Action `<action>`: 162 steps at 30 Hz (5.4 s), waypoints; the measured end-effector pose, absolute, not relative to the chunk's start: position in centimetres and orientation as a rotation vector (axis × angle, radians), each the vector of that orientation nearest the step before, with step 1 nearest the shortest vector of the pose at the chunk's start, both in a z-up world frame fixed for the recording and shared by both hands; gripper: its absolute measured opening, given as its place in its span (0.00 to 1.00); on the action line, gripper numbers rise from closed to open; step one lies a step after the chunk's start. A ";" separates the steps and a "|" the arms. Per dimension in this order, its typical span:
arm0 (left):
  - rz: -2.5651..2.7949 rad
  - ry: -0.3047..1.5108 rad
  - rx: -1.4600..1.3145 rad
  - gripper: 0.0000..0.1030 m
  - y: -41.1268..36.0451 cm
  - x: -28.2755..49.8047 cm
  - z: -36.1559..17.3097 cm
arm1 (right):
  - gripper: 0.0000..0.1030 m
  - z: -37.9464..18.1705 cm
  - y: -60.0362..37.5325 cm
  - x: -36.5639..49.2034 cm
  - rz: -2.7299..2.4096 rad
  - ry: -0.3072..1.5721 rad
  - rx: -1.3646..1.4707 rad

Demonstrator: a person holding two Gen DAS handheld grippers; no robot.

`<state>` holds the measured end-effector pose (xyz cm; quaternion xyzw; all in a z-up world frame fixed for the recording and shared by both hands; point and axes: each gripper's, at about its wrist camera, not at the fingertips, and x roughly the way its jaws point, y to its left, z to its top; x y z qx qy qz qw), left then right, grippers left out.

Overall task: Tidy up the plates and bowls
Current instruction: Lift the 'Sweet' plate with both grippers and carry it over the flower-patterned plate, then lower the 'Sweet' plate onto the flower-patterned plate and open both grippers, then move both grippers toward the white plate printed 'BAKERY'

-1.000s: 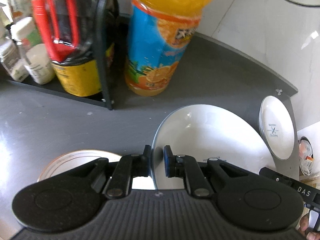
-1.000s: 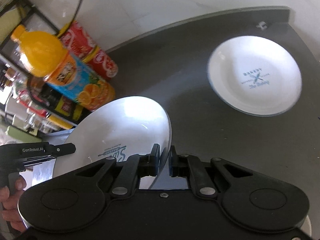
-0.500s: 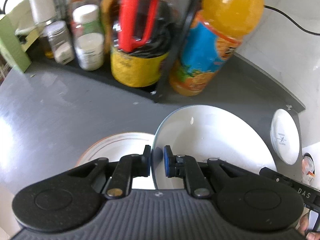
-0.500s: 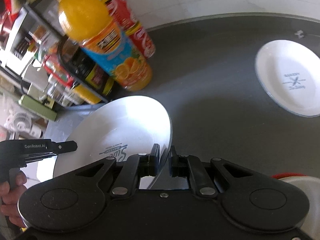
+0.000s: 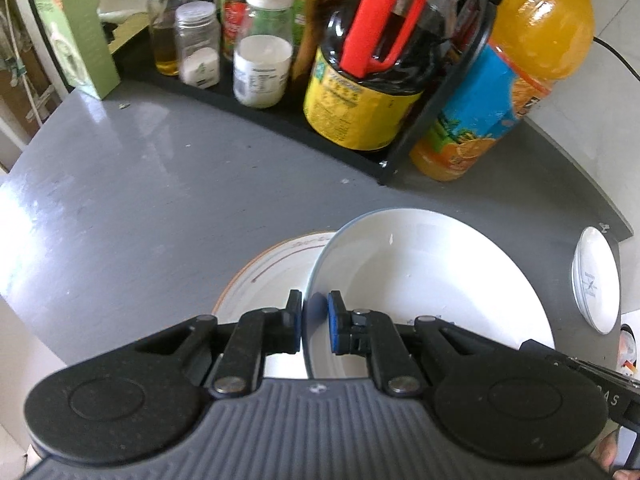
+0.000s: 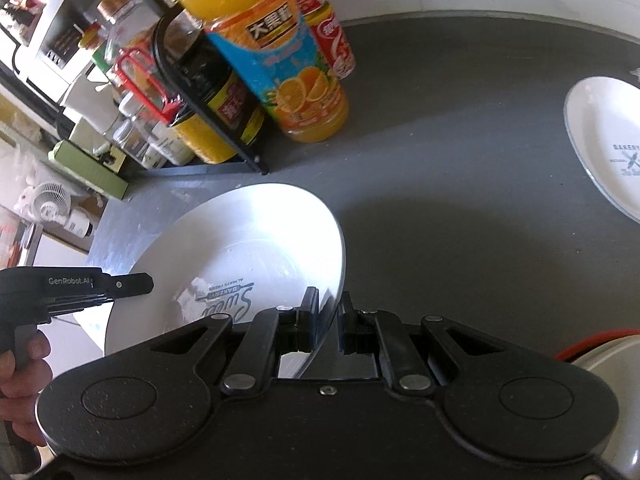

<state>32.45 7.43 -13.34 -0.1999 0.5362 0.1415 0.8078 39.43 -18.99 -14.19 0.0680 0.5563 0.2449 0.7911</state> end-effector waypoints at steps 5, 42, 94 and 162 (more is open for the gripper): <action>0.320 1.151 -0.440 0.11 8.1 31.7 -13.6 | 0.09 -14.6 -18.3 39.0 0.540 1.208 0.130; 0.357 1.223 -0.332 0.17 8.6 29.1 -16.7 | 0.10 -16.9 -16.1 35.9 0.567 1.248 0.032; 0.395 1.199 -0.230 0.51 10.2 29.8 -16.8 | 0.36 -16.4 -14.3 35.6 0.497 1.243 -0.118; -0.041 1.080 -0.039 0.63 -20.2 42.9 -11.7 | 0.47 -14.1 -48.4 38.0 0.136 0.884 0.421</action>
